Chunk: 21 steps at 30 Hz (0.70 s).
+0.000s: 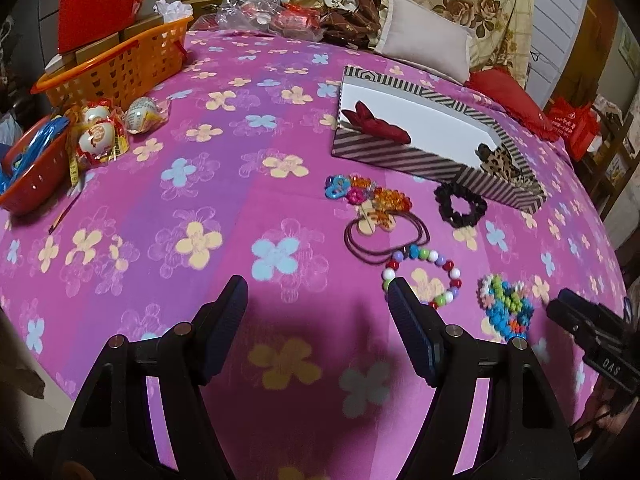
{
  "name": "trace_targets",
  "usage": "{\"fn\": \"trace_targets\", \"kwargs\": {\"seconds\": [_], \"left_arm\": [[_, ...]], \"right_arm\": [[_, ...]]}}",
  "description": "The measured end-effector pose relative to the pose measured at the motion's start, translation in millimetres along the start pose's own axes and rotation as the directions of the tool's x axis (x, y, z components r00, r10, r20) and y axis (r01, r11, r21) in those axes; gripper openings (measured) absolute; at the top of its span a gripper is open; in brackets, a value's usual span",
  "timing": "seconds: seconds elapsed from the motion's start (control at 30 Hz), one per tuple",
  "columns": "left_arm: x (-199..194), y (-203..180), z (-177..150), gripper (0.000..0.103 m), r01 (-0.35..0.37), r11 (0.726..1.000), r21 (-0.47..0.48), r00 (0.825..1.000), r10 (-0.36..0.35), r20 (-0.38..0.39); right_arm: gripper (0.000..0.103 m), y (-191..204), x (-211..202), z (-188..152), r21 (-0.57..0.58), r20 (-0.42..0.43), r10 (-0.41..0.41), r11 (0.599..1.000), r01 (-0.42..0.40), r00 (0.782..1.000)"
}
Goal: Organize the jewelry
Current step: 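Move both tools back toward the remaining bracelets and clips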
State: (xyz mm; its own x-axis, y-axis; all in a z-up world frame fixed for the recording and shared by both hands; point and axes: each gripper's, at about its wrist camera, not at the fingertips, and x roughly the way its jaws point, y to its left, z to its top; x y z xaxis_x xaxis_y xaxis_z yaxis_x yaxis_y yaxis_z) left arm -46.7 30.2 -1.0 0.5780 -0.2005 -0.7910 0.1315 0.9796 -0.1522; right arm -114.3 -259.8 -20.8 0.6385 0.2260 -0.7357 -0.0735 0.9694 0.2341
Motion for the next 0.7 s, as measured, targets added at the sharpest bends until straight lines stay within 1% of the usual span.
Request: {"fn": "trace_targets", "kwargs": {"seconds": [0.13, 0.27, 0.4, 0.6, 0.7], "left_arm": [[7.3, 2.4, 11.8, 0.073, 0.023, 1.0, -0.02, 1.0, -0.023, -0.018], [14.9, 1.3, 27.3, 0.073, 0.022, 0.999, -0.033, 1.0, -0.022, -0.014], [31.7, 0.2, 44.6, 0.073, 0.028, 0.998, -0.05, 0.999, -0.03, -0.038], [58.2, -6.0, 62.0, 0.073, -0.017, 1.0, 0.002, 0.999, 0.017, -0.05], [70.4, -3.9, 66.8, 0.073, 0.005, 1.0, -0.01, 0.997, -0.006, -0.075]], "right_arm": [[0.056, -2.9, 1.9, 1.2, 0.005, -0.009, -0.006, 1.0, 0.006, 1.0], [0.056, -5.4, 5.3, 0.7, 0.016, -0.025, 0.0, 1.0, 0.0, 1.0], [0.056, -5.7, 7.3, 1.2, 0.014, -0.032, 0.003, 1.0, -0.003, 0.999], [0.056, -9.6, 6.8, 5.1, 0.021, -0.028, 0.004, 1.0, -0.003, 1.0], [0.056, -11.6, 7.8, 6.9, 0.027, -0.029, 0.007, 1.0, -0.006, 1.0]]}}
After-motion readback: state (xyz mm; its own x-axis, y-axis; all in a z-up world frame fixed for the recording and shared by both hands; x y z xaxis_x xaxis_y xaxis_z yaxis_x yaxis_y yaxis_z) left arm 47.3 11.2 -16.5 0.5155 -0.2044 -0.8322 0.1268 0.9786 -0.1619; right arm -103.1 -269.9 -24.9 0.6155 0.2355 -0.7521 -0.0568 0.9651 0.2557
